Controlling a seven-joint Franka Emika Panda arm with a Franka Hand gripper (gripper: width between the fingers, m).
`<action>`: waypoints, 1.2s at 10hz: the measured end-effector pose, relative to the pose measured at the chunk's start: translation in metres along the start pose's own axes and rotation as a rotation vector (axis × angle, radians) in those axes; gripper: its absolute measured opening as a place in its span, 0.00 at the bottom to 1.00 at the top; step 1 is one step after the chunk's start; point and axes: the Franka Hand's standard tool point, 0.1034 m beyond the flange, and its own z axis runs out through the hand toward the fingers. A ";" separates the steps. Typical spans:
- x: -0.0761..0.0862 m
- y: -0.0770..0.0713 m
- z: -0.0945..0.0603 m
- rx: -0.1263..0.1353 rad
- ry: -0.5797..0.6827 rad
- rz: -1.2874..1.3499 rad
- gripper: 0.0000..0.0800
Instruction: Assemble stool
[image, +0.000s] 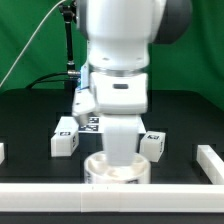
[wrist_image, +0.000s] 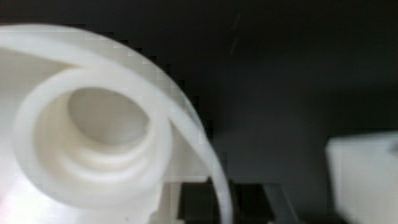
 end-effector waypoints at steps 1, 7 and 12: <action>0.014 0.007 -0.001 -0.006 0.001 0.006 0.05; 0.072 0.012 0.000 0.000 -0.002 0.122 0.05; 0.097 0.013 0.002 -0.006 -0.006 0.191 0.05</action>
Offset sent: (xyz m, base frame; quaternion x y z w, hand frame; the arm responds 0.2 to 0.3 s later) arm 0.0159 0.0531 -0.0076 -0.0140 -0.0016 0.0702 0.9974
